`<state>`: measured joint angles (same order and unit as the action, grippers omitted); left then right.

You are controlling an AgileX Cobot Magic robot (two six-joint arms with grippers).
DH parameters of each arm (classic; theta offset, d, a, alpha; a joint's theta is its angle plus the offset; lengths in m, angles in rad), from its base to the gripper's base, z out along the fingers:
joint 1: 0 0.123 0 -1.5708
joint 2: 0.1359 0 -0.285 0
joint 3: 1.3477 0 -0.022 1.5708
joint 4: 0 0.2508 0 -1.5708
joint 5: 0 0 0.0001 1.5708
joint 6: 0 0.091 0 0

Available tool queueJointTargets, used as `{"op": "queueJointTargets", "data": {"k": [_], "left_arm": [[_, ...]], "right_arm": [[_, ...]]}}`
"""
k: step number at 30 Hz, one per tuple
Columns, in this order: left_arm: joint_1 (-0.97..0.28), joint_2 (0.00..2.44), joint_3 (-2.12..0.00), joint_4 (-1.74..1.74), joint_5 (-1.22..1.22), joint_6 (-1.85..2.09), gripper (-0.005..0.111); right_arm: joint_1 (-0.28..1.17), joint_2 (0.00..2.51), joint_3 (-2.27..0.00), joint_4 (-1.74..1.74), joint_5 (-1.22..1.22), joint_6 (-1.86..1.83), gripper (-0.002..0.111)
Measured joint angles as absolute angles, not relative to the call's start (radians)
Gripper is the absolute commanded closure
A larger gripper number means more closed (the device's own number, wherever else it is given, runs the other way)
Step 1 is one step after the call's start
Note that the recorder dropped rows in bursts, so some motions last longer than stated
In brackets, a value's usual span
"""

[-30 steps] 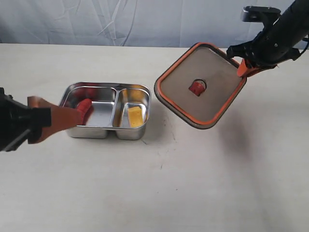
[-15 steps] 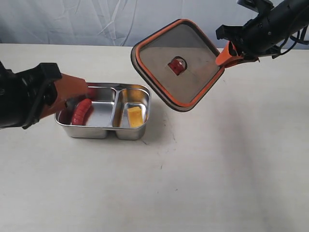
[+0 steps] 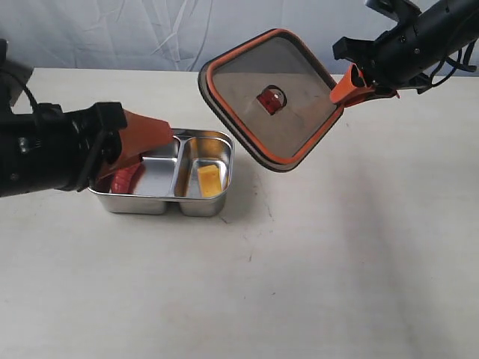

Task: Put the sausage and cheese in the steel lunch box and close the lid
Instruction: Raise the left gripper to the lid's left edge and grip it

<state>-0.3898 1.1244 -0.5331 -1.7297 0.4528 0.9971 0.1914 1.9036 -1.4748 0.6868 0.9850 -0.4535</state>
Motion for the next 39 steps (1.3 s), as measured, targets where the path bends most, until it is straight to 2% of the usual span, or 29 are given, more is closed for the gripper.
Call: {"op": "queueJointTargets", "data": {"k": [11, 39], "left_arm": [[-0.39, 1.131, -0.604, -1.734, 0.455, 1.024, 0.047], [-0.39, 1.355, -0.778, -1.736, 0.558, 1.052, 0.047]], "right_arm": [[0.191, 1.91, -1.475, 0.717, 0.965, -0.43, 0.109], [0.203, 1.912, -1.475, 0.738, 0.937, -0.426, 0.109]]}}
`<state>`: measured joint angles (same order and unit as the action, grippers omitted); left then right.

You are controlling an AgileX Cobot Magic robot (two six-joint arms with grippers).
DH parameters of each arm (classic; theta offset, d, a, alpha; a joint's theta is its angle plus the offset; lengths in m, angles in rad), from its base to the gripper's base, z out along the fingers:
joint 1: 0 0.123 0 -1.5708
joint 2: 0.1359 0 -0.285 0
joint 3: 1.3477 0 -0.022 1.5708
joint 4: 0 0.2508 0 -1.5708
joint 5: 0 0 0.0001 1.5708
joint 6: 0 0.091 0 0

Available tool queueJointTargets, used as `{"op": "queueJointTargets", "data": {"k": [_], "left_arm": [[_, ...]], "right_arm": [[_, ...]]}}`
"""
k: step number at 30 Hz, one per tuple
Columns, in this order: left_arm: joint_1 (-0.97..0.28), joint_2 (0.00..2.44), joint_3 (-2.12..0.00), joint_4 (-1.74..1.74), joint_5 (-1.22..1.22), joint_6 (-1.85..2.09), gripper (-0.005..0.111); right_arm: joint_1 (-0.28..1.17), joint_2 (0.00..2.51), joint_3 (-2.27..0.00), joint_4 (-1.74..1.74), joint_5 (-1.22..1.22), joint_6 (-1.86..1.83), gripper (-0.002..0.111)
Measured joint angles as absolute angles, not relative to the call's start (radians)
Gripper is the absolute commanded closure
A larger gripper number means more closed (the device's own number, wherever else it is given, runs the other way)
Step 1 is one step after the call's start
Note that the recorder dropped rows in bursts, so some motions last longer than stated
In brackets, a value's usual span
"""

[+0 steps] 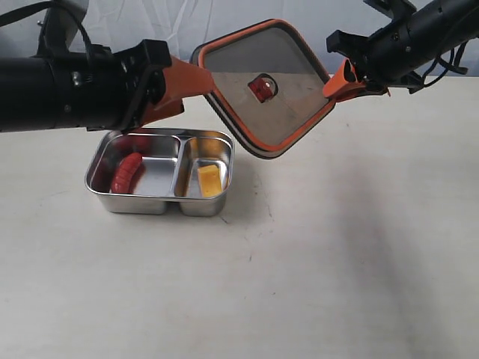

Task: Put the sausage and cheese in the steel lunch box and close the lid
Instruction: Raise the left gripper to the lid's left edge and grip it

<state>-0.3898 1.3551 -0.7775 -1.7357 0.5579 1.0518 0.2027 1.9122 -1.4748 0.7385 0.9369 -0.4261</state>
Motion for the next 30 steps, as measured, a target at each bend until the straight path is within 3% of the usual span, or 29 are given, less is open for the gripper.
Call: {"op": "queueJointTargets", "data": {"k": [16, 21, 24, 26, 27, 30], "left_arm": [[-0.39, 1.478, -0.864, -1.736, 0.599, 1.071, 0.047], [-0.39, 1.509, -0.9, -1.736, 0.606, 1.075, 0.052], [-0.39, 1.527, -0.926, -1.736, 0.609, 1.083, 0.068], [-0.39, 1.538, -0.933, -1.736, 0.609, 1.084, 0.085], [-0.39, 1.542, -0.935, -1.736, 0.609, 1.084, 0.104], [-0.389, 1.552, -0.935, -1.736, 0.593, 1.103, 0.106]], "right_arm": [[0.203, 1.912, -1.475, 0.793, 0.951, -0.46, 0.109], [0.203, 1.912, -1.475, 0.802, 0.966, -0.472, 0.109], [0.223, 1.912, -1.475, 0.802, 0.966, -0.479, 0.109], [0.242, 1.912, -1.475, 0.802, 0.96, -0.481, 0.109], [0.249, 1.912, -1.475, 0.802, 0.955, -0.483, 0.109], [0.272, 1.914, -1.473, 0.799, 0.927, -0.49, 0.109]]}}
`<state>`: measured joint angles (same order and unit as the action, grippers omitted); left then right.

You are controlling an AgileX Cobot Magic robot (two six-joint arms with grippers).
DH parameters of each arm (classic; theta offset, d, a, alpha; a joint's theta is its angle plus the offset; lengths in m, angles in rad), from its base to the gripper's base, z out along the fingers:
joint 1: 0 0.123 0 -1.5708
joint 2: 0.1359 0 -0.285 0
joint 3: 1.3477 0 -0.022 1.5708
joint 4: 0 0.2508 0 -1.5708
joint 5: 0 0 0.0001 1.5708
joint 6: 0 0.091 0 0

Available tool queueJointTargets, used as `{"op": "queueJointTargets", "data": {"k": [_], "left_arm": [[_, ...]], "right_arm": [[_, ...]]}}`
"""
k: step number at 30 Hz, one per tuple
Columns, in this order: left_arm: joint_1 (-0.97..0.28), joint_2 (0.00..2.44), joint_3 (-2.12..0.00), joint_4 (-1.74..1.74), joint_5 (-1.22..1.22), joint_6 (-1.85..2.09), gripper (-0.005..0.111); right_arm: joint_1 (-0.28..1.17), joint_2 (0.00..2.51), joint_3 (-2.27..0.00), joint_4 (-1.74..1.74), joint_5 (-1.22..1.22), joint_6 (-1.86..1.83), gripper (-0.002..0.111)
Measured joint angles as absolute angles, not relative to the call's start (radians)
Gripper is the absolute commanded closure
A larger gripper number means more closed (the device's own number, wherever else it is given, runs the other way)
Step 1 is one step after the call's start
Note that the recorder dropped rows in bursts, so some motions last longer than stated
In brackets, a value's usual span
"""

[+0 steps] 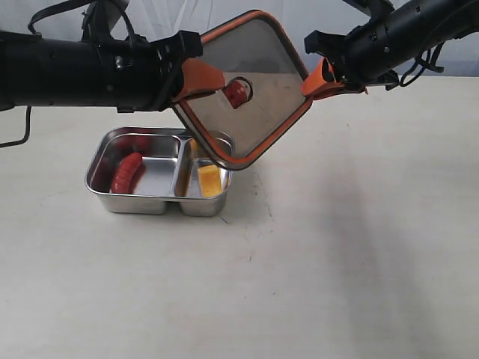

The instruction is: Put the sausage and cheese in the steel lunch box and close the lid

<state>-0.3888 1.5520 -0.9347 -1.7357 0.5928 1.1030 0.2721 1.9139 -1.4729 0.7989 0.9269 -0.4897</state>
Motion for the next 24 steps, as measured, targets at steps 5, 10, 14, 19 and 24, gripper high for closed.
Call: {"op": "queueJointTargets", "data": {"k": [5, 10, 14, 19, 24], "left_arm": [[-0.389, 1.553, -0.935, -1.736, 0.591, 1.16, 0.106], [-0.389, 1.553, -0.935, -1.724, 0.591, 1.194, 0.106], [-0.389, 1.554, -0.935, -1.711, 0.595, 1.202, 0.106], [-0.389, 1.554, -0.935, -1.694, 0.602, 1.207, 0.106], [-0.389, 1.554, -0.935, -1.657, 0.591, 1.209, 0.106]], "right_arm": [[0.273, 1.914, -1.473, 0.797, 0.923, -0.494, 0.109], [0.273, 1.914, -1.473, 0.797, 0.918, -0.52, 0.097], [0.273, 1.914, -1.473, 0.801, 0.921, -0.535, 0.053], [0.278, 1.914, -1.473, 0.808, 0.919, -0.539, 0.045], [0.277, 1.914, -1.473, 0.809, 0.894, -0.541, 0.05]]}}
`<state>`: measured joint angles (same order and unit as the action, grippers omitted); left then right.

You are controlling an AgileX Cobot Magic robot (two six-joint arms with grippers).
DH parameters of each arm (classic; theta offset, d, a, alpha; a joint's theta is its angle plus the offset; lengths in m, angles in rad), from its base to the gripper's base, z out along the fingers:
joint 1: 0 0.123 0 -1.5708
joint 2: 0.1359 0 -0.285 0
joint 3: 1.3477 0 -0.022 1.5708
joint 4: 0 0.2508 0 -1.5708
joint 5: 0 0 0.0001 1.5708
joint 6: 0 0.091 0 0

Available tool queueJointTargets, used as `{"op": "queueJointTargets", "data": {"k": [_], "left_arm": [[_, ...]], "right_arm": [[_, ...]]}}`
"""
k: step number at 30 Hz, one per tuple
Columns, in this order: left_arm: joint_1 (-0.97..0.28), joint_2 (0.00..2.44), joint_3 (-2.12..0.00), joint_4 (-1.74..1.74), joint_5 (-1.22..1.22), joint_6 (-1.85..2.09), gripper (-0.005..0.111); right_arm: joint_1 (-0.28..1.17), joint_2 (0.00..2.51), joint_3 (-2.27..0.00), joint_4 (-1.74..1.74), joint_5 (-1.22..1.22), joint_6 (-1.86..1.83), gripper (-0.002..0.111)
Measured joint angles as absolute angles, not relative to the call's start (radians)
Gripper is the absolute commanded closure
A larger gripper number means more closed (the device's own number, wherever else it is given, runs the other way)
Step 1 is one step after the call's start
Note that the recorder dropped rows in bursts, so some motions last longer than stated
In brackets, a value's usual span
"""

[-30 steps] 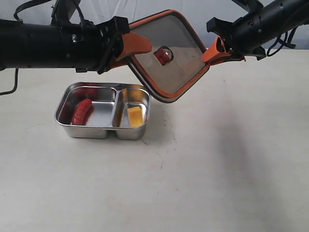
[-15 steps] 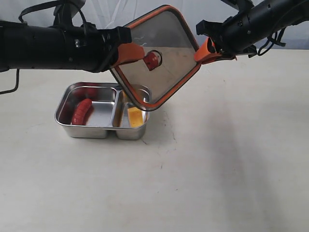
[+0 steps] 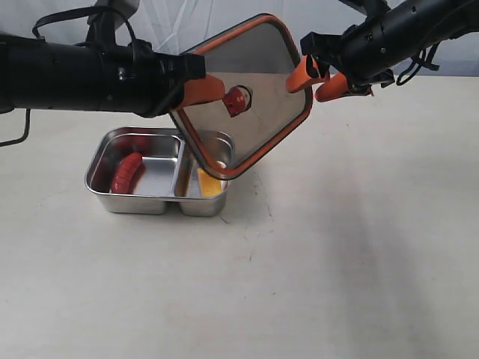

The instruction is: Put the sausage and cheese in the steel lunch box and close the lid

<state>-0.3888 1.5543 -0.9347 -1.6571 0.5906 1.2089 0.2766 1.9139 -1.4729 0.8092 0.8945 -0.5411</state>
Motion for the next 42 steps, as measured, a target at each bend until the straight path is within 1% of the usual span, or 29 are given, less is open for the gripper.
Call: {"op": "queueJointTargets", "data": {"k": [4, 7, 10, 13, 17, 19, 23, 25, 32, 42], "left_arm": [[-0.389, 1.554, -0.935, -1.548, 0.542, 1.213, 0.106], [-0.389, 1.55, -0.935, -1.454, 0.495, 1.255, 0.106], [-0.389, 1.539, -0.935, -1.42, 0.474, 1.417, 0.106], [-0.389, 1.528, -0.935, -1.414, 0.474, 1.528, 0.106], [-0.389, 1.505, -0.935, -1.412, 0.484, 1.853, 0.106], [-0.389, 1.501, -0.935, -1.398, 0.444, 1.953, 0.106], [-0.389, 1.497, -0.939, -1.272, 0.261, 1.997, 0.106], [-0.389, 1.497, -0.939, -1.243, 0.219, 1.997, 0.106], [-0.399, 1.497, -0.939, -1.215, 0.208, 2.0, 0.107], [-0.513, 1.497, -0.939, -1.172, 0.182, 2.002, 0.107]], "right_arm": [[0.249, 1.897, -1.473, 0.8, 0.854, -0.525, 0.05], [0.192, 1.878, -1.473, 0.8, 0.846, -0.455, 0.05], [0.141, 1.878, -1.473, 0.805, 0.877, -0.409, 0.05], [0.134, 1.878, -1.473, 0.849, 0.897, -0.402, 0.05], [0.134, 1.878, -1.473, 0.979, 0.96, -0.404, 0.05], [0.134, 1.889, -1.473, 1.038, 1.004, -0.406, 0.05], [0.11, 1.901, -1.473, 1.152, 1.06, -0.404, 0.05], [0.085, 1.902, -1.473, 1.194, 1.091, -0.396, 0.05], [0.009, 1.942, -1.473, 1.328, 1.206, -0.35, 0.05], [0.006, 2.072, -1.473, 1.445, 1.217, -0.337, 0.05]]}}
